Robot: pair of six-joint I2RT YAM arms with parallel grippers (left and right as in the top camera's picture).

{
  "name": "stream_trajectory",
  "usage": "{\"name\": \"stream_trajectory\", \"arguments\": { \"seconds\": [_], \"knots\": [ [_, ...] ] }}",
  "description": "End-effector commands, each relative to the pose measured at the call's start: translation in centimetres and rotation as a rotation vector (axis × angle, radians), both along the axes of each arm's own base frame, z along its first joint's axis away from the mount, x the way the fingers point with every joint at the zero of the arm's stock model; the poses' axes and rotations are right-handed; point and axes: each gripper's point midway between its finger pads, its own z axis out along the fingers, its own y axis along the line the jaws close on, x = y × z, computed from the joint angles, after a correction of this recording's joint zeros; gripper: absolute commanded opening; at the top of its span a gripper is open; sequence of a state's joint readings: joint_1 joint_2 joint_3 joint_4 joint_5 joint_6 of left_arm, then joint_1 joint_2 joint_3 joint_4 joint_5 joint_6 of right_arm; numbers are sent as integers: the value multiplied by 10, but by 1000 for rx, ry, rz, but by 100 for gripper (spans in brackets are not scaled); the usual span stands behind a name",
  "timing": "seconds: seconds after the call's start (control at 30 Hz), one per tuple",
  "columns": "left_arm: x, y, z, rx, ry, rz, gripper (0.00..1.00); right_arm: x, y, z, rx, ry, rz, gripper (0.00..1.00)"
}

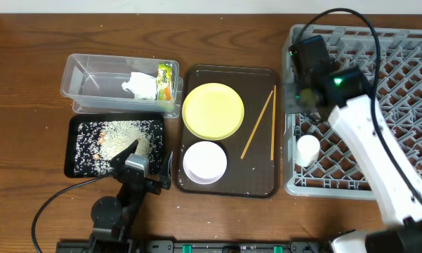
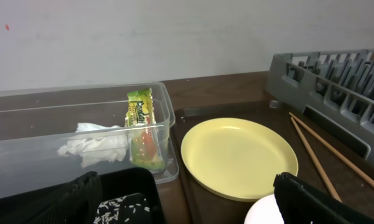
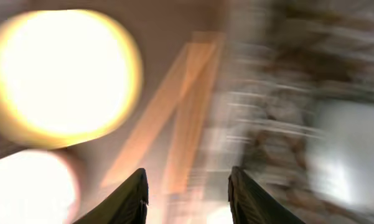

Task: Sort waste into correct bins and load items into the dishwasher rack
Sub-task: 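Reach the right gripper to the white bowl on the brown tray, then carry the white bowl with the right gripper into the dish rack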

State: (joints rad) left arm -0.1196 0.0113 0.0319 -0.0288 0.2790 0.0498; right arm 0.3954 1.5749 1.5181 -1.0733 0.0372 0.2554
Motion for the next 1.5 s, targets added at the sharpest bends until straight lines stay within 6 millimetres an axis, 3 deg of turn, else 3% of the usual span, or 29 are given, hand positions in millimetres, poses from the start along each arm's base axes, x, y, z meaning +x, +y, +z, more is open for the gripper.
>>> {"name": "stream_trajectory", "arguments": {
  "seconds": [0.0,0.1,0.3,0.37,0.47,0.57,0.73,0.8,0.93,1.1,1.23,1.33,1.47],
  "knots": [
    [0,-2,-15,5,34,-12,91,-42,93,-1,315,162,211,41],
    [0,-2,-15,5,34,-12,91,-60,128,-30,261,210,214,47],
    [0,-2,-15,5,34,-12,91,-80,155,-100,80,306,128,49],
    [0,-2,-15,5,34,-12,91,-84,157,-121,35,342,123,48],
    [0,-2,-15,5,34,-12,91,-83,144,-150,-67,369,49,47],
    [0,-2,-15,5,34,-12,91,-87,139,-166,-112,406,41,32],
    [0,-2,-15,5,34,-12,91,-84,130,-166,-158,384,43,1],
    [0,-2,-15,5,34,-12,91,-81,123,-162,-187,365,34,1],
    [0,-2,-15,5,34,-12,91,-66,95,-137,-261,272,-17,1],
    [0,-2,-15,5,34,-12,91,-28,33,-61,-341,10,-160,1],
    [0,-2,-15,5,34,-12,91,-4,-50,23,-484,-290,-385,1],
    [0,-2,-15,5,34,-12,91,-5,-115,78,-610,-458,-585,1],
    [0,-2,-15,5,34,-12,91,-16,-187,114,-792,-517,-775,1]
  ]
}}
